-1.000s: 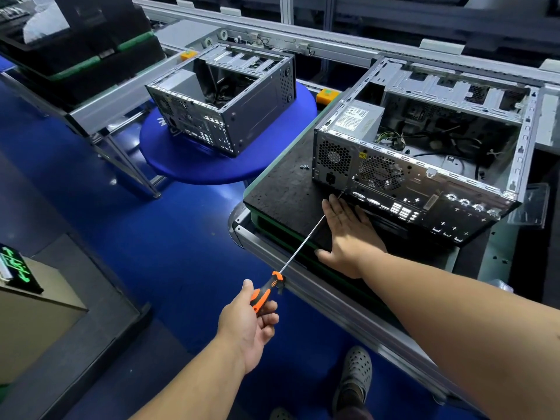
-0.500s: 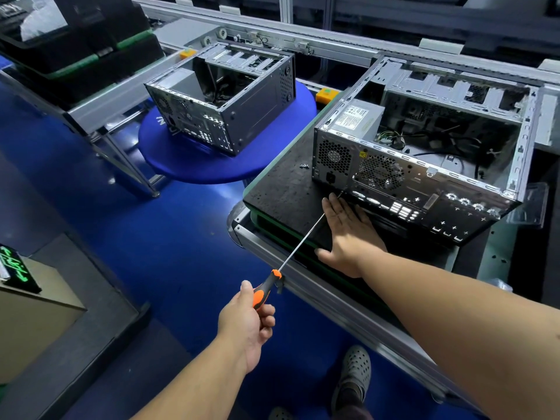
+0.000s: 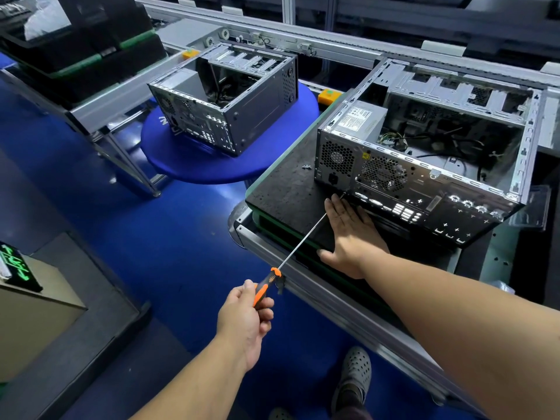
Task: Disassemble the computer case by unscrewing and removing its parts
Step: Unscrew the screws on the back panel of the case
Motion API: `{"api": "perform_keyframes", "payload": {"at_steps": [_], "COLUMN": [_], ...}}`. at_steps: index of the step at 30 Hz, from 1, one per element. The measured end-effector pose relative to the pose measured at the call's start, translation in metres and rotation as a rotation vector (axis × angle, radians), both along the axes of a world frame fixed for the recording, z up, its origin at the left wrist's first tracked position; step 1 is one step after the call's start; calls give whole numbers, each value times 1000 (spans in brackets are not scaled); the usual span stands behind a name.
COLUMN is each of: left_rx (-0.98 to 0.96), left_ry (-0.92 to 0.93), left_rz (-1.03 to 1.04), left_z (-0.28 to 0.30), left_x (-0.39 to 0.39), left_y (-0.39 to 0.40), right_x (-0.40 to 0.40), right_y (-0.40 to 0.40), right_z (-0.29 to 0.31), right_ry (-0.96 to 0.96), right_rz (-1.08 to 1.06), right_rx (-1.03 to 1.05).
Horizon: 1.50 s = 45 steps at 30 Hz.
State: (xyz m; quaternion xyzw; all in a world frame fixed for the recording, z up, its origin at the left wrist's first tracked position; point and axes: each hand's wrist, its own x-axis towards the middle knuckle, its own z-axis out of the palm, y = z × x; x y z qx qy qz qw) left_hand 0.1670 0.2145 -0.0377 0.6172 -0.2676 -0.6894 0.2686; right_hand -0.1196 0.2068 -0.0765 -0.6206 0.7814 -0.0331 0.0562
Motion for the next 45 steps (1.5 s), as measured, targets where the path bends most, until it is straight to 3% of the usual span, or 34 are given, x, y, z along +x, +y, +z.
{"api": "perform_keyframes", "payload": {"at_steps": [7,16,45], "left_rx": [136,47,39], "left_ry": [-14,140,174], "left_rz": [8,32,52], "left_z": [3,2,3], "left_x": [0,3,4], "left_y": [0,-2,-4], "right_x": [-1,-2,-1], "right_y": [-1,0,3], "right_z": [-3,-4,2], "right_ry": [8,4,-48], "right_rz": [-4,1,-16], "right_rx": [-19,-24,-37]}}
